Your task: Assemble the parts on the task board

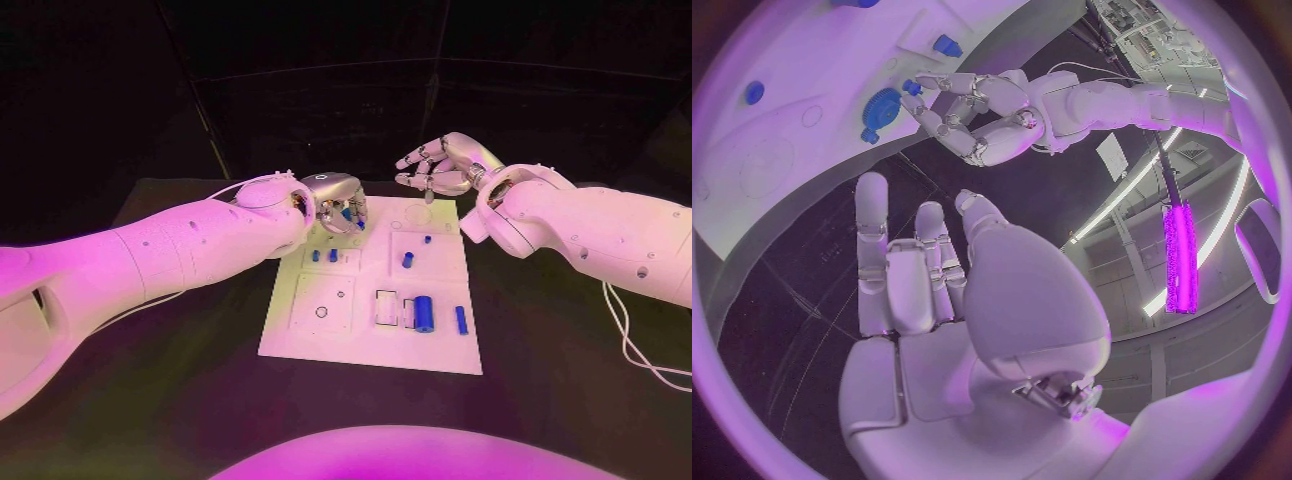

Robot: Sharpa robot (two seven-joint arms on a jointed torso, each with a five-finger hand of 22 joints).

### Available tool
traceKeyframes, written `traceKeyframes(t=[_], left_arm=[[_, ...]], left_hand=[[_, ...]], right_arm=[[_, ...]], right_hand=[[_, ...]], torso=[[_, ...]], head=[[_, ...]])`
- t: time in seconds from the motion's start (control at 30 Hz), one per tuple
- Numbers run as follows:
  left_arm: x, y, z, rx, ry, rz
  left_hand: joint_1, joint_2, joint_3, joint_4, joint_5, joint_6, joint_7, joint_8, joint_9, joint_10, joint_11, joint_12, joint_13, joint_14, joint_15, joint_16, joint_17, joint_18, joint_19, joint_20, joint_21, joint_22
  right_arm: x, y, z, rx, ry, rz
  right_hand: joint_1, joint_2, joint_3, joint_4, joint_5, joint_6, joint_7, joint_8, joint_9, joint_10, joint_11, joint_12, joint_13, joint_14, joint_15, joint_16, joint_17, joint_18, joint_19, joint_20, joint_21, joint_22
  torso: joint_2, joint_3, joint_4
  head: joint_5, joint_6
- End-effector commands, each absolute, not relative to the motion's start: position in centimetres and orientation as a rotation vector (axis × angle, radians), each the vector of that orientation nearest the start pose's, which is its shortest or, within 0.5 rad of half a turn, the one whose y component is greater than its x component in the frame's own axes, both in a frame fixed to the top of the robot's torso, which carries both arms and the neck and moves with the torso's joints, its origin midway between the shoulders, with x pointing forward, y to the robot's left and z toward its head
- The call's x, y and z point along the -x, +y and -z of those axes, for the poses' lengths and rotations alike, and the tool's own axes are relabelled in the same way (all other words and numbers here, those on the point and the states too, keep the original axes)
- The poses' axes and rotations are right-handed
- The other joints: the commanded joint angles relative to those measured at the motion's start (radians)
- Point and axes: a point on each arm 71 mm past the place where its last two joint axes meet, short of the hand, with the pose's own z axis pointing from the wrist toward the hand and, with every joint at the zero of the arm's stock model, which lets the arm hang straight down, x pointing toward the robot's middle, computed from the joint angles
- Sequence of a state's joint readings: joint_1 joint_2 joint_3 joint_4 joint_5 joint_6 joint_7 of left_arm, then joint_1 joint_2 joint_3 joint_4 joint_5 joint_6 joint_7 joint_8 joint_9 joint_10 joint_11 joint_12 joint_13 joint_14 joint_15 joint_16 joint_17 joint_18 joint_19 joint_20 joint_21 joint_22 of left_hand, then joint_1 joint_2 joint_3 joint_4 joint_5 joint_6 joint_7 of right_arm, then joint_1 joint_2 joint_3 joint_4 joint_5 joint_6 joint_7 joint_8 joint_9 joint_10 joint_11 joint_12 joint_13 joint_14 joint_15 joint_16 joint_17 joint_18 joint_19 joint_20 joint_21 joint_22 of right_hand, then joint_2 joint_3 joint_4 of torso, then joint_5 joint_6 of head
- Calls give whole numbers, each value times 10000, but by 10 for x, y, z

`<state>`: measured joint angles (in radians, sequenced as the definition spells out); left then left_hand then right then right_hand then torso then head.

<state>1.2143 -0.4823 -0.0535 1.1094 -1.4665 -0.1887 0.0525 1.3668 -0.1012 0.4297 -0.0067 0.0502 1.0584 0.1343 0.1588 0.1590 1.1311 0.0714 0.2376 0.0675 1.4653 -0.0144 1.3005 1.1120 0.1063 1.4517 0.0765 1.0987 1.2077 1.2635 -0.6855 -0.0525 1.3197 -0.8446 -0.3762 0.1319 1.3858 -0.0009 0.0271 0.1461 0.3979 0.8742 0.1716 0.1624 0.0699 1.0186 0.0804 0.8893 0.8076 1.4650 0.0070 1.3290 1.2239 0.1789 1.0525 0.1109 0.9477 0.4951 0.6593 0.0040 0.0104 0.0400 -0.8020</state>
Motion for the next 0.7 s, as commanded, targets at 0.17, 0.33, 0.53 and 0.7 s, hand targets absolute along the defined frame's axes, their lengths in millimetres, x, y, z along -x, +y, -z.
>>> traceKeyframes(t=[0.17, 0.33, 0.53, 0.7], left_arm=[[-545, 134, 203, -2633, 17527, 7108], [-546, 149, 204, -2351, 17818, 6886], [-546, 164, 207, -2071, 18145, 6662], [-546, 171, 209, -1934, 18417, 6514]], left_hand=[[-1, 26, 72, 15, -28, 94, 15, -50, -25, 97, -23, -93, -6, 260, -39, -24, -43, -124, 67, 5, 86, 37], [-8, 20, 80, 19, -28, 101, 15, -57, -30, 108, -21, -109, -6, 259, -38, -24, -48, -129, 71, 7, 109, 57], [-16, 13, 85, 23, -28, 109, 15, -62, -34, 119, -21, -124, -5, 257, -37, -29, -60, -130, 71, 8, 120, 67], [-27, 5, 97, 30, -28, 125, 13, -72, -41, 141, -22, -148, -4, 252, -35, -38, -83, -142, 80, 10, 179, 117]], right_arm=[[-532, -181, 162, -3118, 15845, -10368], [-532, -182, 162, -3132, 15852, -10345], [-532, -183, 162, -3146, 15859, -10321], [-532, -184, 162, -3148, 15865, -10318]], right_hand=[[23, -88, 64, -6, 58, 38, -22, 34, 4, 43, -7, 63, 10, 62, -47, -36, -9, 62, 7, -12, -33, -10], [23, -88, 64, -6, 58, 38, -22, 34, 4, 43, -7, 63, 10, 62, -47, -36, -9, 62, 7, -12, -33, -10], [23, -88, 64, -6, 58, 38, -22, 34, 4, 43, -7, 63, 10, 62, -47, -36, -9, 62, 7, -12, -33, -10], [23, -88, 64, -6, 58, 38, -22, 34, 4, 43, -7, 63, 10, 62, -47, -36, -9, 62, 7, -12, -33, -10]], torso=[[-1, 5, 1], [4, -2, -3], [6, -6, -14], [9, -8, -21]], head=[[35, 34], [47, 41], [73, 41], [86, 45]])
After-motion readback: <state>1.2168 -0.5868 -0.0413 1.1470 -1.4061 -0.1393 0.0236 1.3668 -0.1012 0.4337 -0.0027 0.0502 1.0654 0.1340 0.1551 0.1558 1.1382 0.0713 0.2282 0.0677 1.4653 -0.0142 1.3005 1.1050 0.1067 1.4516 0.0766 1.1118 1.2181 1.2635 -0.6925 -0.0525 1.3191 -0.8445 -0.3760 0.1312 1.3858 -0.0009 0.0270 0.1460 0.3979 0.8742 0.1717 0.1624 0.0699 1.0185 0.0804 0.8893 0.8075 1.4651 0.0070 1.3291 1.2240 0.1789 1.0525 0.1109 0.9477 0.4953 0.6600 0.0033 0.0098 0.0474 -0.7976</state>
